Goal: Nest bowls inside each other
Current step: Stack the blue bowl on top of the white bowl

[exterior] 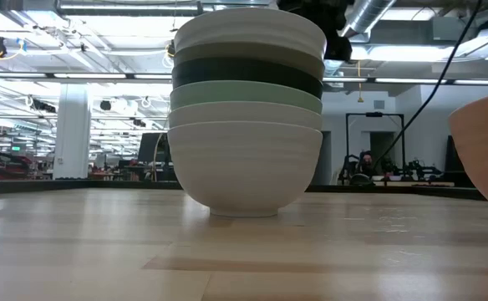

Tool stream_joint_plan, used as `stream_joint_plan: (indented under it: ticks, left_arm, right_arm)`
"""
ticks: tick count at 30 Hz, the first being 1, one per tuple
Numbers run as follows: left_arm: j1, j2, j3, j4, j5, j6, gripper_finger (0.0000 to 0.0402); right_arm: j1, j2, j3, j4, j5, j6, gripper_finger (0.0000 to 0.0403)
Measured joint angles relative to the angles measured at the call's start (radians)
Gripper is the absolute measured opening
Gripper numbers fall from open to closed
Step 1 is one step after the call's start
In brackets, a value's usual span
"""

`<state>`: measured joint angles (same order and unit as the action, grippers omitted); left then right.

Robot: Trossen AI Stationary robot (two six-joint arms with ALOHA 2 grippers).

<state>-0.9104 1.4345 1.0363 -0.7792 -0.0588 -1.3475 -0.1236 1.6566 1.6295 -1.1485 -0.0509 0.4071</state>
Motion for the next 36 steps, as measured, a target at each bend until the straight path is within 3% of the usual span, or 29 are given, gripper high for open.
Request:
stream_joint_plan:
  ticks: [9, 19, 24, 30, 36]
  left_arm:
    - [0.004, 0.105, 0.000, 0.032, 0.098, 0.009, 0.0245]
    - [0.013, 0.170, 0.000, 0.088, 0.044, 0.001, 0.0241]
    - [0.026, 0.230, 0.000, 0.096, 0.052, 0.048, 0.0180]
    - [0.066, 0.244, 0.000, 0.027, 0.104, 0.157, 0.0030]
    - [0.200, 0.173, -0.001, -0.048, 0.239, 0.320, 0.0005]
  right_arm:
    - [-0.004, 0.000, 0.000, -0.033, -0.001, -0.026, 0.0093]
    - [-0.023, 0.000, 0.000, -0.082, -0.001, -0.043, 0.0093]
    - [-0.025, 0.000, 0.000, -0.096, -0.001, -0.050, 0.0093]
    - [-0.048, 0.000, 0.000, -0.114, -0.004, -0.059, 0.0092]
    - [-0.095, -0.024, -0.001, -0.130, -0.005, -0.065, 0.0079]
